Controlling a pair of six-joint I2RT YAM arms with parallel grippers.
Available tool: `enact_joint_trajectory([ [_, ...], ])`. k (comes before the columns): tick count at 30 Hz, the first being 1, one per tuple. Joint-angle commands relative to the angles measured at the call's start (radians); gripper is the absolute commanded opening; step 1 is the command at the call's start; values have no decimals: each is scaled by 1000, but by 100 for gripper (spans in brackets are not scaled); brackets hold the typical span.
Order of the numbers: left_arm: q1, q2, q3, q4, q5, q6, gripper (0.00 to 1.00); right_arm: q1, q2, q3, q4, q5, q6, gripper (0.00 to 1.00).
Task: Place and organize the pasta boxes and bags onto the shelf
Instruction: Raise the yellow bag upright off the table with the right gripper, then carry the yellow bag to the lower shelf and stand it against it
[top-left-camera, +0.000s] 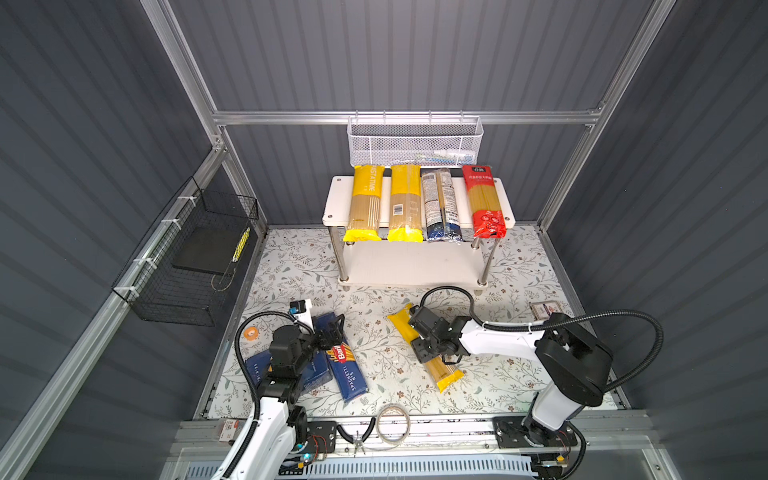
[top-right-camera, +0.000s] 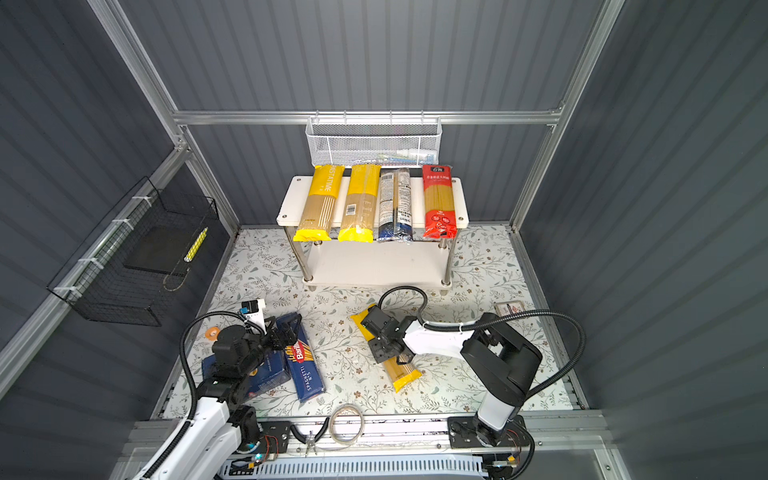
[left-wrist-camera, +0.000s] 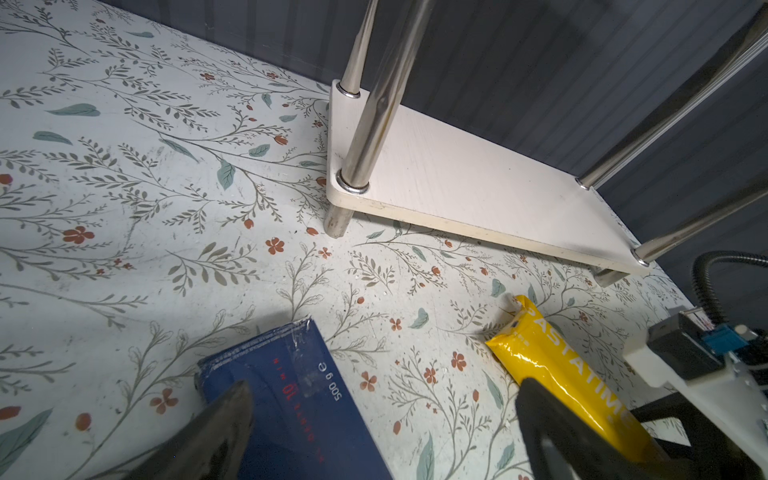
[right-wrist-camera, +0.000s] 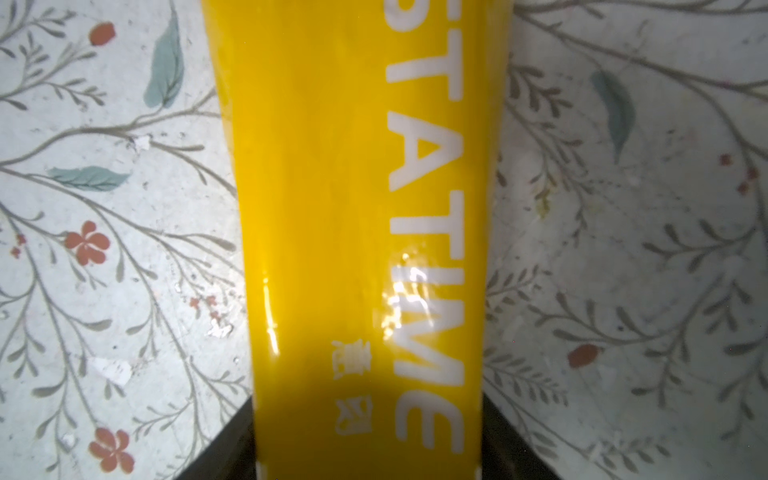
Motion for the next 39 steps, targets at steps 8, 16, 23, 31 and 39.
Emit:
enact_joint_trajectory([
  [8,-2,-3,1,13,16,-5,100,1,-40,-49,30,-38,73,41],
  [16,-1,-1,1,15,17,-5,100,-14,-167,-96,80,-8,95,29],
  [23,-2,-2,1,15,17,-4,100,-73,-337,-143,127,-50,110,24],
  [31,-2,-3,1,15,19,-4,100,-184,-454,-112,63,-14,88,18],
  [39,-2,0,0,17,19,-5,100,-312,-432,-28,39,-14,54,16],
])
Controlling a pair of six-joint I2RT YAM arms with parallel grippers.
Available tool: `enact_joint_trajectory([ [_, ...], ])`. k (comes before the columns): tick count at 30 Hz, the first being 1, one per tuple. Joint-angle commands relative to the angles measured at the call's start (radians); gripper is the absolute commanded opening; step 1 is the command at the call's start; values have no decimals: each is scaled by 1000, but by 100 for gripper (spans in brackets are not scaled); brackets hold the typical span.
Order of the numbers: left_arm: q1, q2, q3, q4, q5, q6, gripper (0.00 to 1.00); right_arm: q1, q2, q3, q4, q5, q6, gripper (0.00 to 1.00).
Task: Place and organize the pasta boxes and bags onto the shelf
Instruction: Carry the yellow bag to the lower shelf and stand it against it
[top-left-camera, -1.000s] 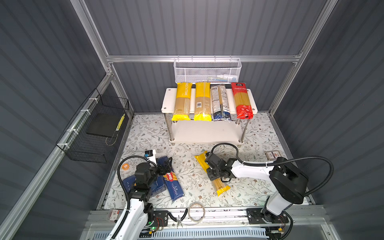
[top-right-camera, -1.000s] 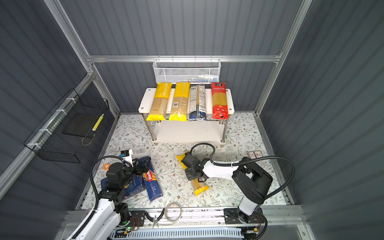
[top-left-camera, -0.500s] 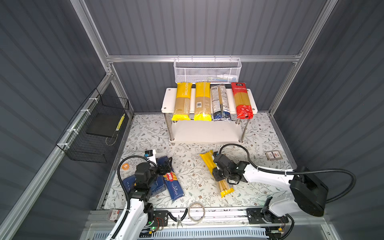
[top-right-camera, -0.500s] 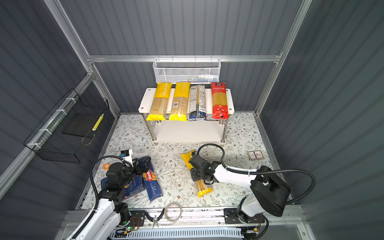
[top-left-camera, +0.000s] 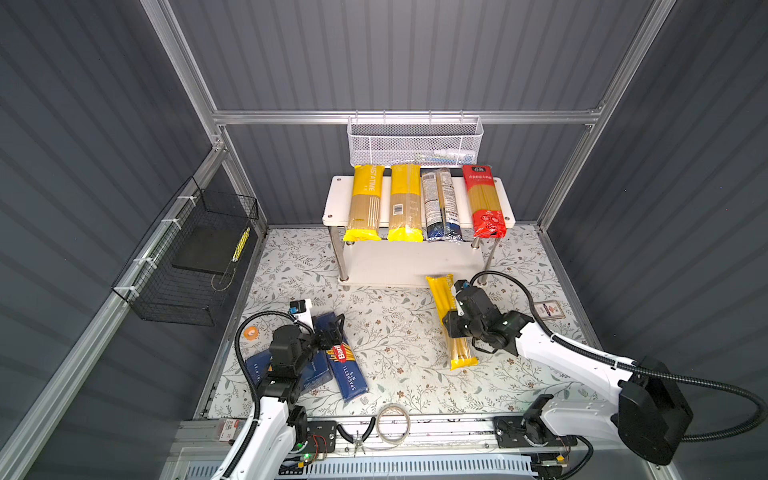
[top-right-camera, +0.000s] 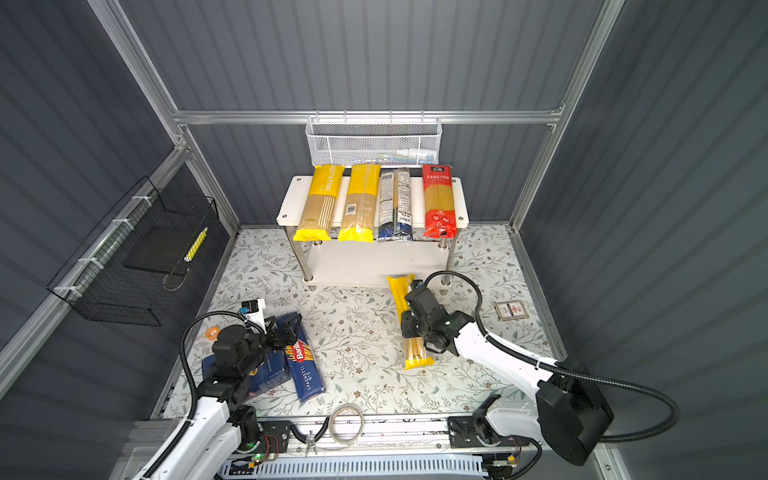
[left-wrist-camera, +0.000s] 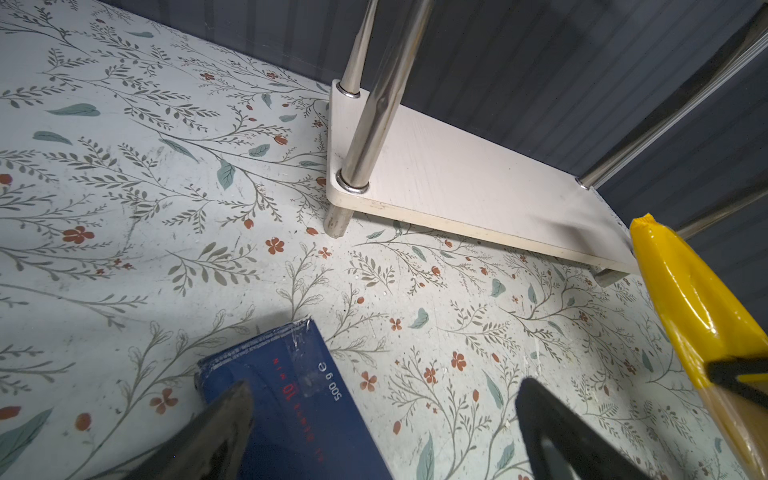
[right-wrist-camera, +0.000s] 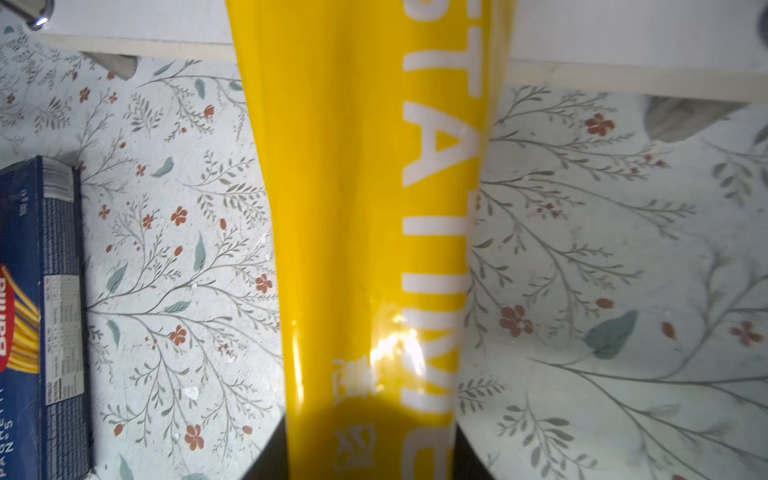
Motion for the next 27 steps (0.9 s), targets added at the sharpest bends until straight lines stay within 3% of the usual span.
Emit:
enact_joint_trajectory([
  [1,-2,2,1,17,18,-4,100,-41,1,102,55,22,-33,16],
  [10,-2,2,3,17,21,-3,100,-145,88,211,78,-10,-74,14],
  [27,-2,13,4,21,22,-3,100,-190,207,278,198,5,-65,14],
])
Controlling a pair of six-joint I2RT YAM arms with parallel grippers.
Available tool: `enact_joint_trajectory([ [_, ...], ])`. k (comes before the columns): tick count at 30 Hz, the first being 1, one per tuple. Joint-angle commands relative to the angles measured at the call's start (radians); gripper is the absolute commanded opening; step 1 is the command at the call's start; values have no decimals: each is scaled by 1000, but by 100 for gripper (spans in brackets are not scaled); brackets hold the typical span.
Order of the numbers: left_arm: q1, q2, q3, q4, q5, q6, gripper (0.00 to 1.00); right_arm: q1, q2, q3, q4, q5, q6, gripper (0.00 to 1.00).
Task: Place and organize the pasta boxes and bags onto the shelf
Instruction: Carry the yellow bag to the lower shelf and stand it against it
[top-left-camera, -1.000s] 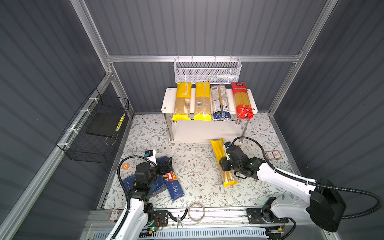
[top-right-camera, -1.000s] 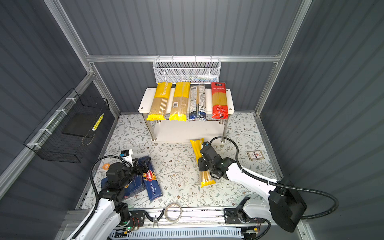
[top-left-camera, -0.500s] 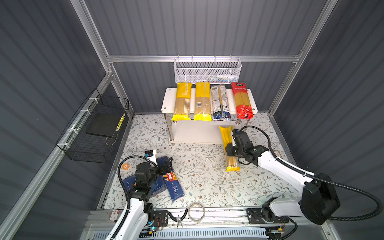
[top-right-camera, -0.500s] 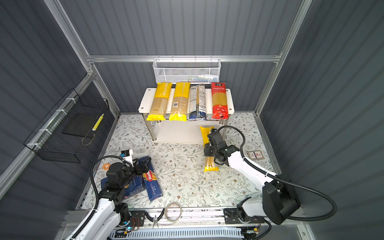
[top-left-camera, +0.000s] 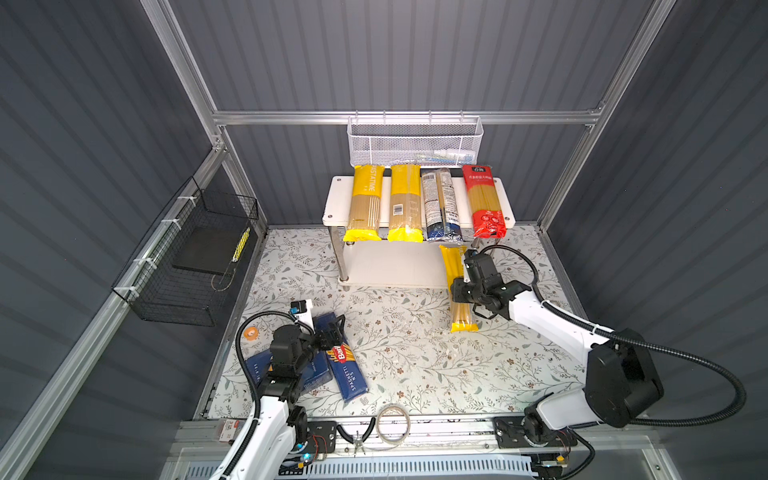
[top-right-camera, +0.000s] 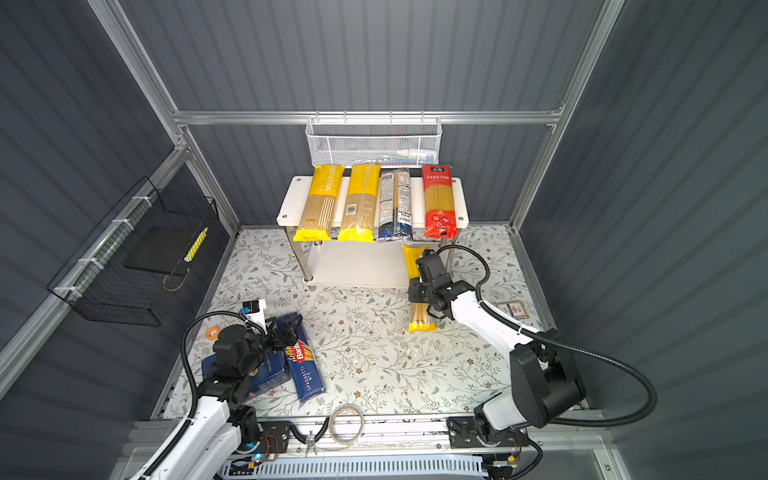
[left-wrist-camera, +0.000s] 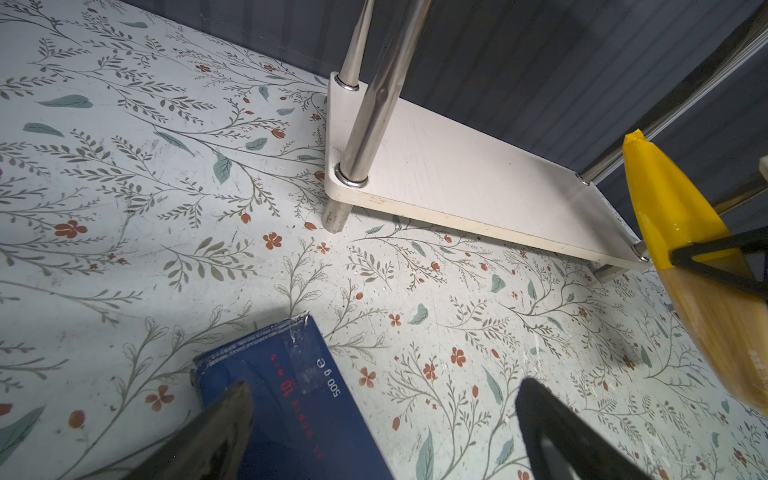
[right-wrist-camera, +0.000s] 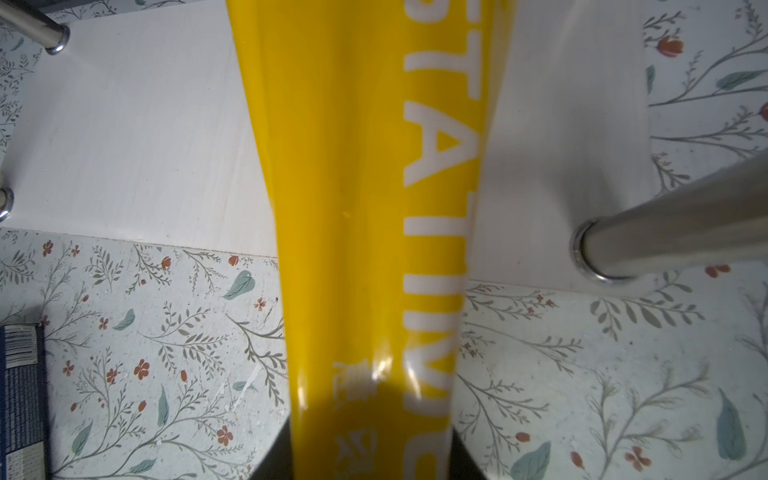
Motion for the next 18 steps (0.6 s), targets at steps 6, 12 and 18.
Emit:
enact_joint_trajectory([
  [6,-3,0,4,21,16,-3,100,-10,27,90,171,73,-1,14],
  [12,-2,6,3,25,23,-2,100,-21,75,84,238,104,54,16],
  [18,-2,18,7,30,31,0,100,-25,127,107,247,145,65,20],
])
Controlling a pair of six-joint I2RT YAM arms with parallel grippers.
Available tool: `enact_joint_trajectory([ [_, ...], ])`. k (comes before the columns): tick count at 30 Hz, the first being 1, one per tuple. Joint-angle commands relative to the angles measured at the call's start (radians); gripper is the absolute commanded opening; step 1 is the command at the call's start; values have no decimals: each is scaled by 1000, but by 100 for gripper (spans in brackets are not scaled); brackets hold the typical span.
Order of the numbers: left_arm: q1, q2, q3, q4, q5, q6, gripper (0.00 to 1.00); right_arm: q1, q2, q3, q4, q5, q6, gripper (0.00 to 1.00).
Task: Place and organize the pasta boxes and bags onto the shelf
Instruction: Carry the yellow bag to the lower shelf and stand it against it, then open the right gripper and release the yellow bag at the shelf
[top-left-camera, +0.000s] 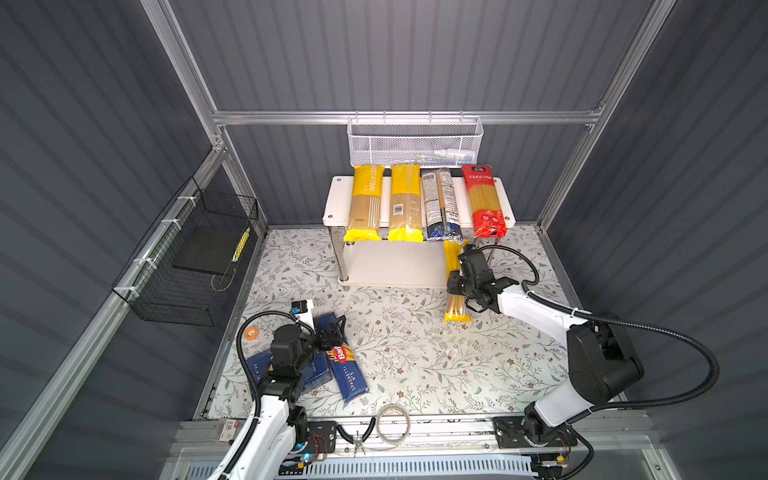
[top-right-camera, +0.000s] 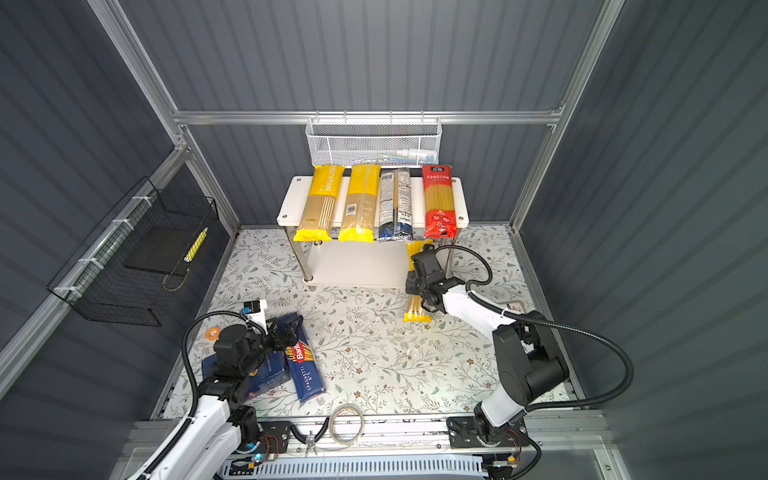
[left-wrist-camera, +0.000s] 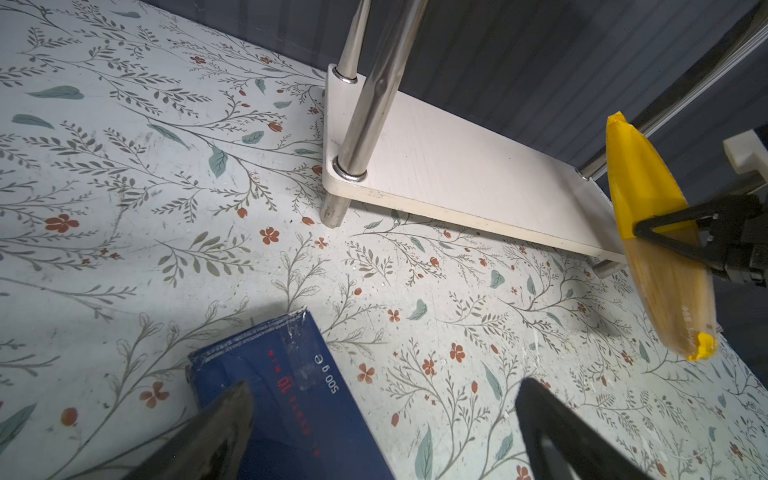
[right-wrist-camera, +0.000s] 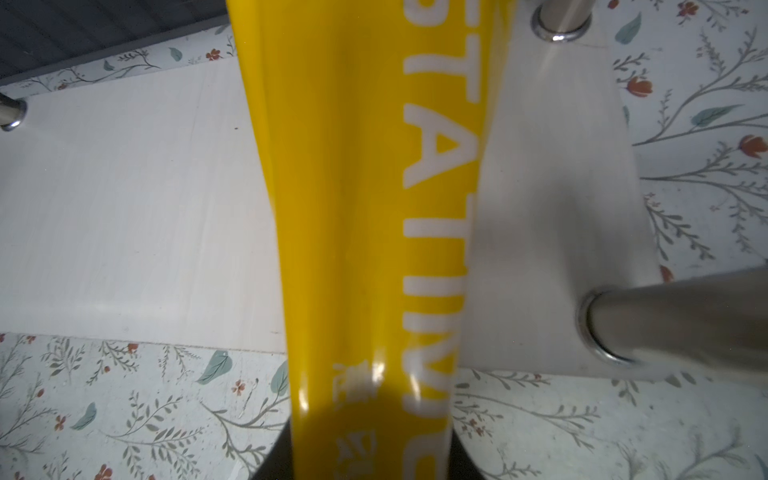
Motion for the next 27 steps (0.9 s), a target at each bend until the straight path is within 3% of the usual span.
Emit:
enact_joint_trajectory([
  [1,-1,1,8,29,22,1,100,-17,0,71,112,52,16,20],
  [11,-2,-9,4,25,19,0,100,-38,77,121,88,70,36,31],
  [14,-2,-8,3,25,19,-2,100,-44,98,144,67,61,44,46],
  [23,-2,-12,3,22,19,-2,100,-46,119,174,35,66,49,60],
  [27,-2,-20,1,19,18,-2,100,-45,101,169,17,56,55,71],
])
